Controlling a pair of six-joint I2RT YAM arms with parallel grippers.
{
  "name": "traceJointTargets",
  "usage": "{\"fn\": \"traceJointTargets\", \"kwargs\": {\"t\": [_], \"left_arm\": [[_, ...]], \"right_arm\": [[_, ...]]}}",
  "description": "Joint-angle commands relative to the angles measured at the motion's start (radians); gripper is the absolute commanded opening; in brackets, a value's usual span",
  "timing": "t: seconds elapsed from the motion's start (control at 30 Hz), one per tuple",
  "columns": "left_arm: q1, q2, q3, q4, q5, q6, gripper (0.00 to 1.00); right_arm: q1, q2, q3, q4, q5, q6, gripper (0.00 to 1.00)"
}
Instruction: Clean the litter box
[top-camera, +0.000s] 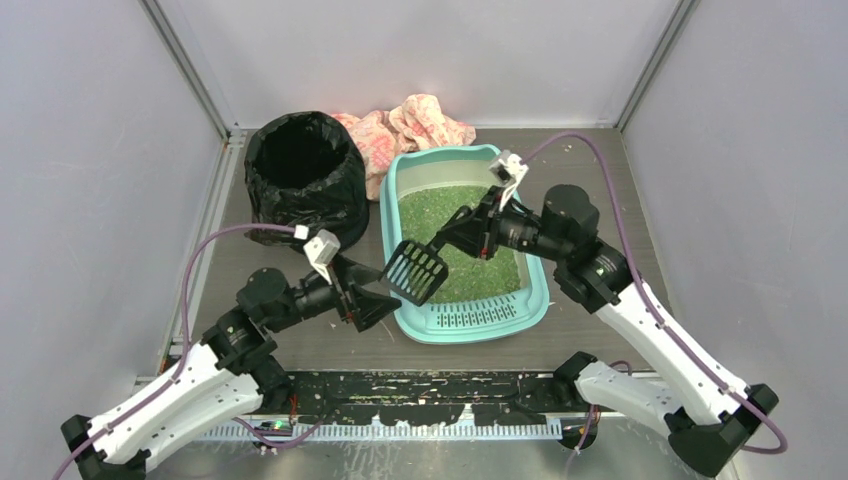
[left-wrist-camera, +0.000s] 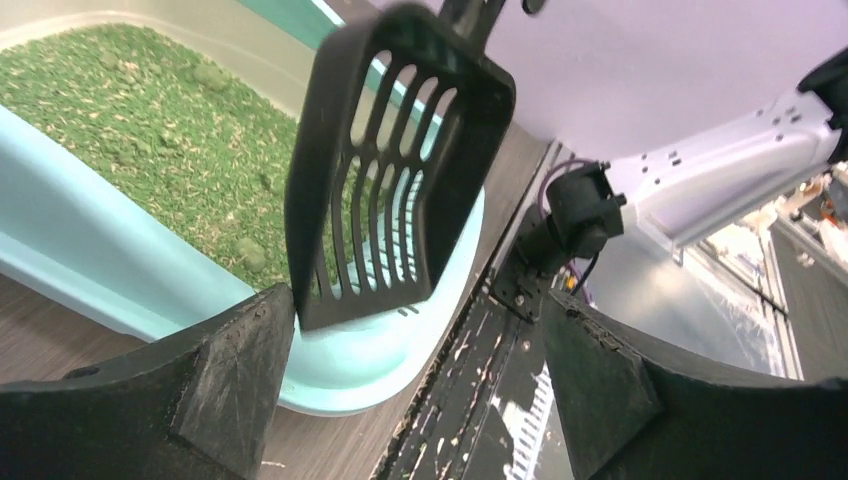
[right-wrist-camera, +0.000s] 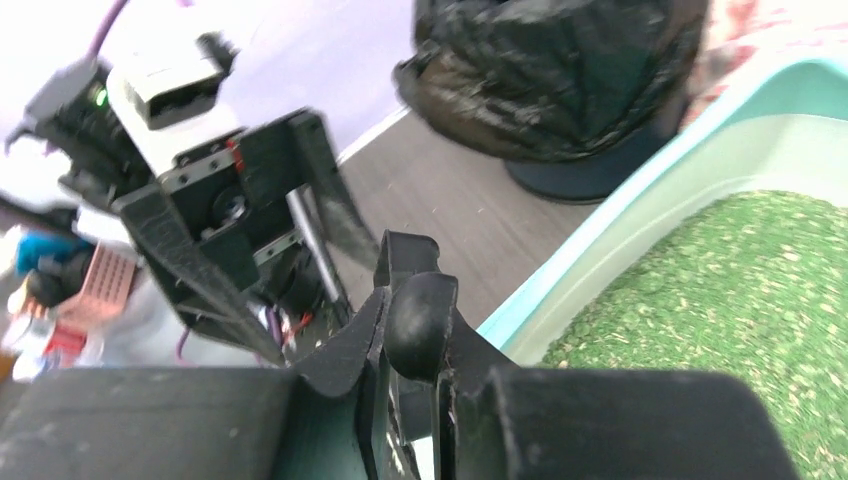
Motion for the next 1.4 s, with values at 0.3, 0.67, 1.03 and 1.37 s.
{"fn": "traceJointTargets", "kwargs": {"t": [0.3, 0.67, 1.03, 1.37], "left_arm": [[-0.006, -0.059, -0.138, 0.410, -0.195, -0.184, 0.90], [0.076, 0.158, -0.036, 0.549, -0.153, -0.213, 0.88], [0.148, 0.317, 0.049, 0.766, 0.073, -0.360, 0.85], [0.147, 0.478, 0.035, 0.981, 0.082, -0.492, 0.78]], "right_arm": [[-0.297, -0.154, -0.227, 0.583, 0.081, 0.438, 0.01], [-0.483, -0.083, -0.340, 1.101, -0.141, 0.830, 0.01], [-0.515, -0.071, -0.369, 1.126, -0.192, 0.846, 0.01], [-0.514, -0.125, -0.365, 1.007, -0.234, 0.774, 0.01]]}}
